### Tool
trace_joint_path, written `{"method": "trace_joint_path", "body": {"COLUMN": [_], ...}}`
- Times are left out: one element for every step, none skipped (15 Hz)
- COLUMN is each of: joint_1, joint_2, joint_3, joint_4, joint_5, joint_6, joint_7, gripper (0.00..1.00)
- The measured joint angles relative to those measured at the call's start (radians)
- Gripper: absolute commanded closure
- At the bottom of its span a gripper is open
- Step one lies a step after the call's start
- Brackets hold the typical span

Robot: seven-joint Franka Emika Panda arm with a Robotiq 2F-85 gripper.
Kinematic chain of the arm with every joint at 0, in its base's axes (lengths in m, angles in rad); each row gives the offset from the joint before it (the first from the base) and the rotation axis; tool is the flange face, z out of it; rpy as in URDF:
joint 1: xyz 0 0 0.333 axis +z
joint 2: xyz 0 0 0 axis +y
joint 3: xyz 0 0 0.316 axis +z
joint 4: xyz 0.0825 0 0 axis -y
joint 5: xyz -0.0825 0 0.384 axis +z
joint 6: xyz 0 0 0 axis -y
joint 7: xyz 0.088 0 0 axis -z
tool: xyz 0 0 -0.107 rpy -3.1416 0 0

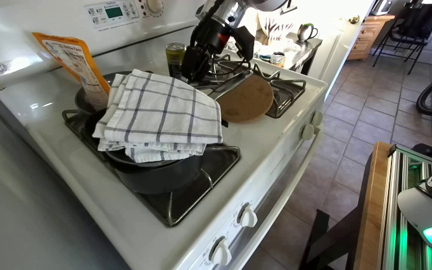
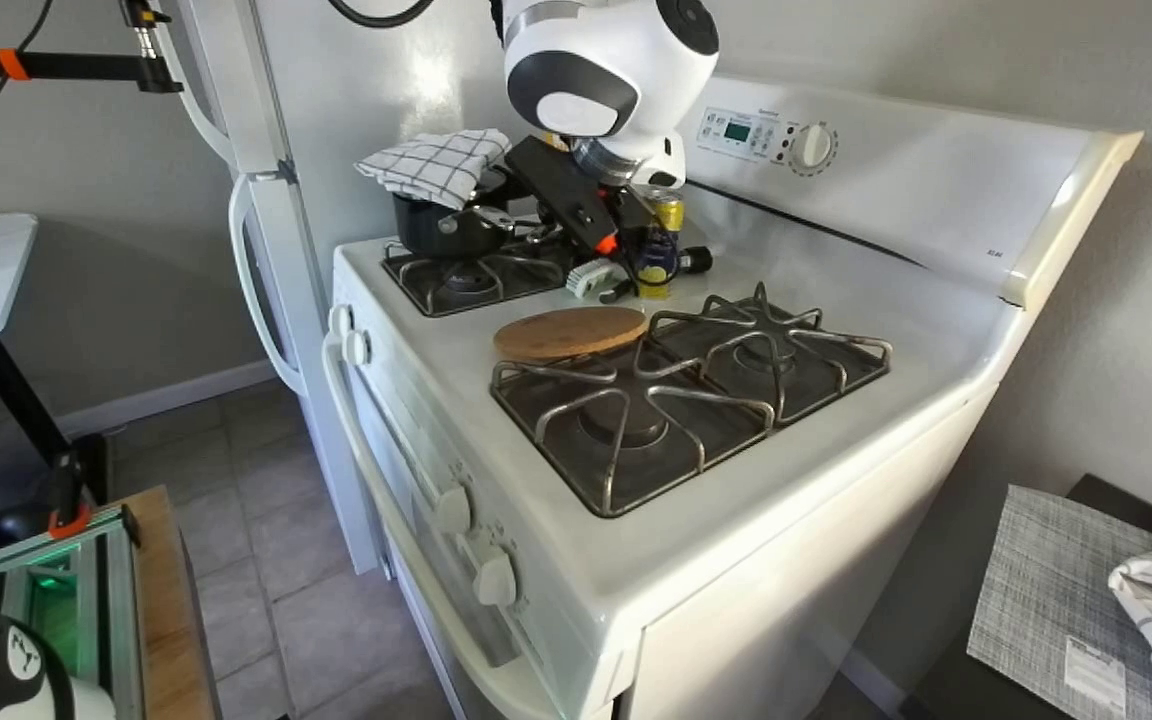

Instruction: Move the pan to the top left stove plate

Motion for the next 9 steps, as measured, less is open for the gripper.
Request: {"method": "trace_joint_path", "body": {"joint_1": [0.000, -0.001, -0.002, -0.003, -0.005, -0.007, -0.009, -0.013, -0.018], "joint_2": [-0.009, -0.019, -0.026, -0.033, -0.038, -0.044, -0.054, -0.068, -0.089], "joint_3": [-0.001, -0.001, -0.001, -0.001, 0.000, 0.001, 0.001, 0.000, 0.000], "joint_4": [0.010, 0.020, 0.031, 0.042, 0.054, 0.065, 0.073, 0.078, 0.080], "joint_5": [-0.051, -0.096, -0.135, -0.170, -0.193, -0.207, -0.220, -0.237, -0.257], "joint_6": [-0.006, -0.020, -0.040, -0.066, -0.093, -0.120, -0.141, -0.159, -0.180], "joint_7": [0.041, 0.077, 0.108, 0.132, 0.144, 0.150, 0.151, 0.152, 0.152], "gripper": [0.19, 0.12, 0.04, 0.01, 0.00, 0.00, 0.00, 0.00, 0.00]}}
